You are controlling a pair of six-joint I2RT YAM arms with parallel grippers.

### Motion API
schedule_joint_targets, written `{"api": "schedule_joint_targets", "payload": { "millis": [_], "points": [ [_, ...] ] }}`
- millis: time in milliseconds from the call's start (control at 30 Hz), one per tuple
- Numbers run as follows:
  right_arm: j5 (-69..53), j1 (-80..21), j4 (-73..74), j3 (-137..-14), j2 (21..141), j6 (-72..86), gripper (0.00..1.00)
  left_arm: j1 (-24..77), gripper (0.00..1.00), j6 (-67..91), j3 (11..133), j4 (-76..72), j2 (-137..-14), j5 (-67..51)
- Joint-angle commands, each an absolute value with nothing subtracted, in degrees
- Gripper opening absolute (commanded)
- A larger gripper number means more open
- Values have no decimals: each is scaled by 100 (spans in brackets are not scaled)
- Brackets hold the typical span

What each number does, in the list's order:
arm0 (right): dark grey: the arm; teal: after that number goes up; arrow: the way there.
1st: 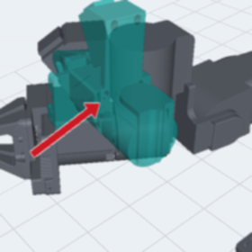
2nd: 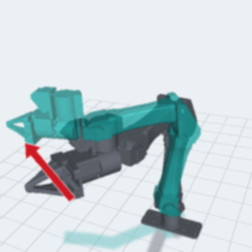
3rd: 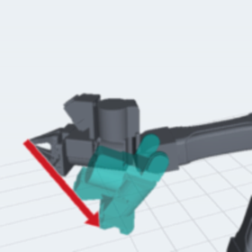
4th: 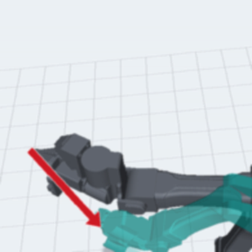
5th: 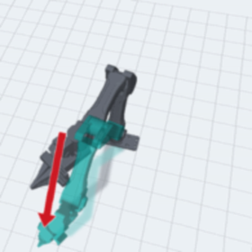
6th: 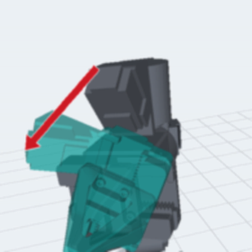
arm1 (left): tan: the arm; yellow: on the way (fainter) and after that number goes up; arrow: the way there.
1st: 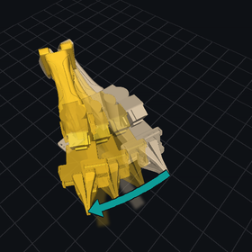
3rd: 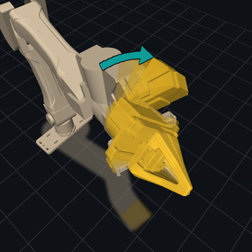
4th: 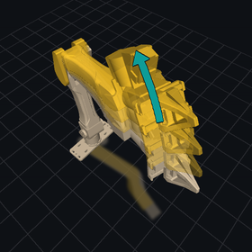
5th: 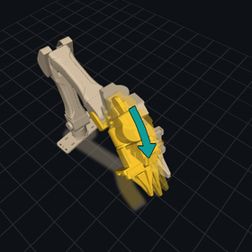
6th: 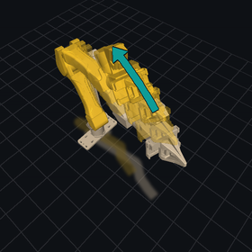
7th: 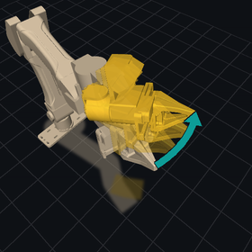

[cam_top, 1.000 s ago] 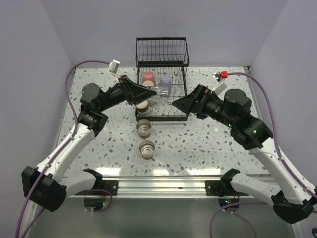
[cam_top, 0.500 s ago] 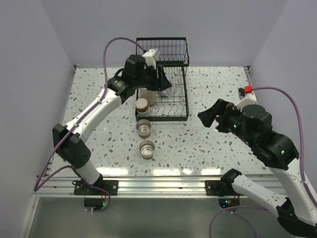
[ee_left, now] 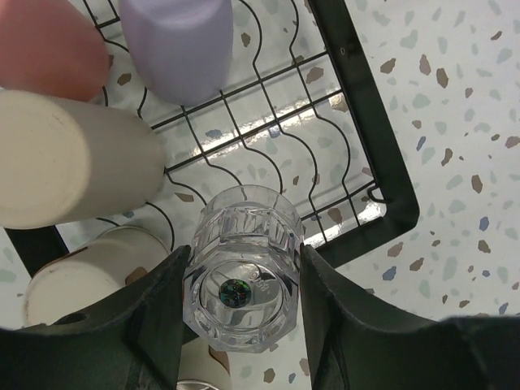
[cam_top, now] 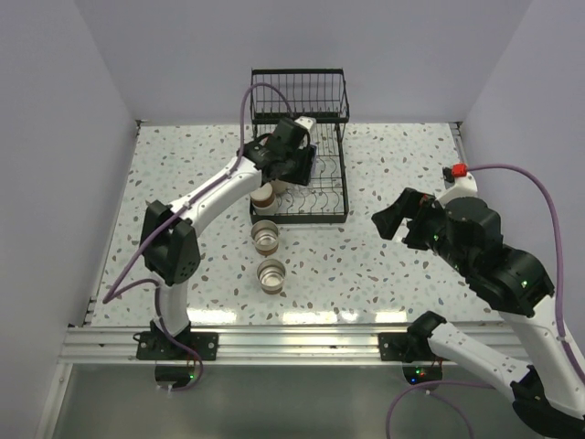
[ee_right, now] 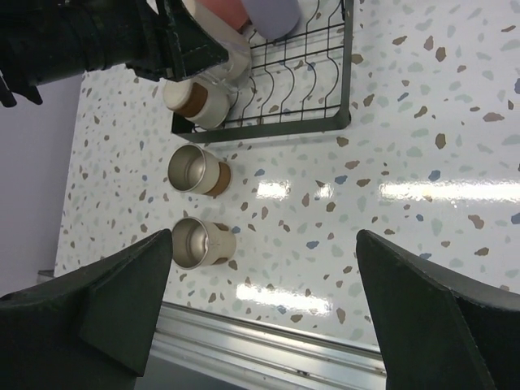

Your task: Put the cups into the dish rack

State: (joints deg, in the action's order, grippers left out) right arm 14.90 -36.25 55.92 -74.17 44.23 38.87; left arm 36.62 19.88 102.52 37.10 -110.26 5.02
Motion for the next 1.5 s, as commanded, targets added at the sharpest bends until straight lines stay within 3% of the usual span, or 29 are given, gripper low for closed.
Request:
{"api": "schedule_joint_targets", "payload": {
  "millis": [0, 767, 800, 933, 1033, 1200, 1467],
  "points": [
    [1749, -3604, 5616, -7392, 4412, 3806, 98, 3700, 0, 1793, 10503, 3797, -11214, 905],
    [1644, -3604, 5599, -7233, 4474, 3735, 98, 3744, 1, 1767, 9440, 3181, -11540, 1160],
    [1652, -3604, 5590, -7225, 4465, 3727, 98, 3735, 5, 1767, 9413, 3173, -11540, 1169],
    [1644, -3612, 5581, -7207, 4456, 3735, 98, 3762, 46, 1758, 9325, 3138, -11496, 1186],
    [1635, -3612, 5572, -7198, 4465, 3727, 98, 3779, 64, 1749, 9316, 3155, -11487, 1265],
    [1600, -3604, 5555, -7181, 4474, 3718, 98, 3806, 82, 1749, 9281, 3182, -11435, 1309],
    [1512, -3612, 5537, -7163, 4474, 3709, 97, 3885, 90, 1793, 9369, 3234, -11207, 1336]
  ]
}}
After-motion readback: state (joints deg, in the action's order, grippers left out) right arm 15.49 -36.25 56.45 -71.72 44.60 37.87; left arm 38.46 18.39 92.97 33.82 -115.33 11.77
